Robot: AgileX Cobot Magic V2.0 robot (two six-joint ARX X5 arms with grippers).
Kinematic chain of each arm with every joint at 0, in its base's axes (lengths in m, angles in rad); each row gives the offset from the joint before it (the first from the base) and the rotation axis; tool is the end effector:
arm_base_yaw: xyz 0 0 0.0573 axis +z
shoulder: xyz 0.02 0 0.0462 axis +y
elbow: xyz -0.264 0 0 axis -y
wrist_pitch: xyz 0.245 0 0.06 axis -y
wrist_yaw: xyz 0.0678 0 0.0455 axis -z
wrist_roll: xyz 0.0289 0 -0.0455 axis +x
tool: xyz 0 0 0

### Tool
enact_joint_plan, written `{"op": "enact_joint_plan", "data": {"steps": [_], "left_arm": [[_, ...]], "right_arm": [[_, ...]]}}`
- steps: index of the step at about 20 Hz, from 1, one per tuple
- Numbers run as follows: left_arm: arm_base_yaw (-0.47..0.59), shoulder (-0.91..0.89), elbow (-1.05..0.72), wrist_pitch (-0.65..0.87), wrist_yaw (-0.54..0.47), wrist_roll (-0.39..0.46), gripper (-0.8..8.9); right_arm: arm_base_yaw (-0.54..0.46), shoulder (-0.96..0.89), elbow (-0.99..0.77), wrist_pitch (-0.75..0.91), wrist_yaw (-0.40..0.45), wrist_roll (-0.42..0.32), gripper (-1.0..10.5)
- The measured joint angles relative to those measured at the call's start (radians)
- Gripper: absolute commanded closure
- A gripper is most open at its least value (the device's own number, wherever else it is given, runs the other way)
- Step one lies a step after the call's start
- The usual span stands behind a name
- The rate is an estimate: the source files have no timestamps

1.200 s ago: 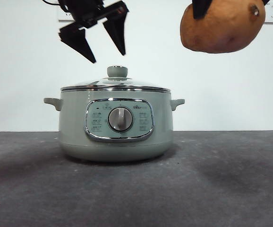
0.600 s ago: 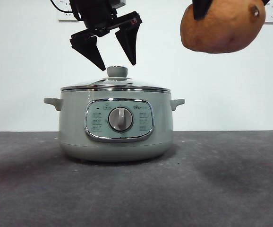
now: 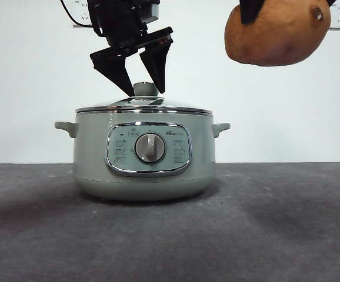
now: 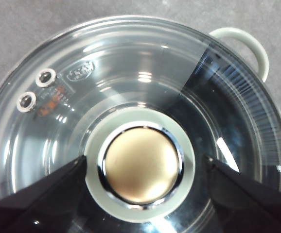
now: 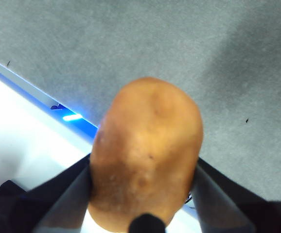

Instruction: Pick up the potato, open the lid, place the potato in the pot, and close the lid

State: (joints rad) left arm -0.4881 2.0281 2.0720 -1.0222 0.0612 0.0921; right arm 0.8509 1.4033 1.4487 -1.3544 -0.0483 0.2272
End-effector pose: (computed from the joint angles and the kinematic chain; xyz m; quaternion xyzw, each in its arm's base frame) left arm 0.3813 -0.2045 0.3309 0.1385 0.4477 -0.2603 0.8442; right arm 0.1592 0.1836 0.3415 -0.1553 0.5959 0.2790 0.7369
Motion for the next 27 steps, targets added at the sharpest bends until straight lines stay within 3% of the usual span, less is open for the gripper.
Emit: {"op": "enact_joint_plan", "data": {"steps": [1, 4, 5, 12, 20, 27], "left_arm": [[0.000, 0.002, 0.000, 0.007, -0.005, 0.000, 7.04], [0.000, 0.003, 0.000, 0.023, -0.006, 0.001, 7.64], [0.000, 0.003, 0.000, 0.023, -0.007, 0.001, 8.30], [0.000, 0.011, 0.039, -0.019, -0.008, 0.006, 8.23], [0.028, 0.021, 0.391, -0.130, -0.067, 0.013, 8.23], [0.163, 0.021, 0.484, -0.227, -0.089, 0.045, 8.22]], "right_arm": [[0.000, 0.000, 0.000, 0.000, 0.000, 0.000, 9.5], [0.000, 0.000, 0.000, 0.000, 0.000, 0.000, 9.5], [0.000, 0.000, 0.000, 0.000, 0.000, 0.000, 9.5], [0.000, 0.000, 0.000, 0.006, 0.055, 0.000, 9.5], [-0.006, 0.014, 0.008, 0.162, 0.046, 0.023, 9.5], [-0.107, 0.266, 0.311, 0.164, -0.031, 0.023, 9.5]]}}
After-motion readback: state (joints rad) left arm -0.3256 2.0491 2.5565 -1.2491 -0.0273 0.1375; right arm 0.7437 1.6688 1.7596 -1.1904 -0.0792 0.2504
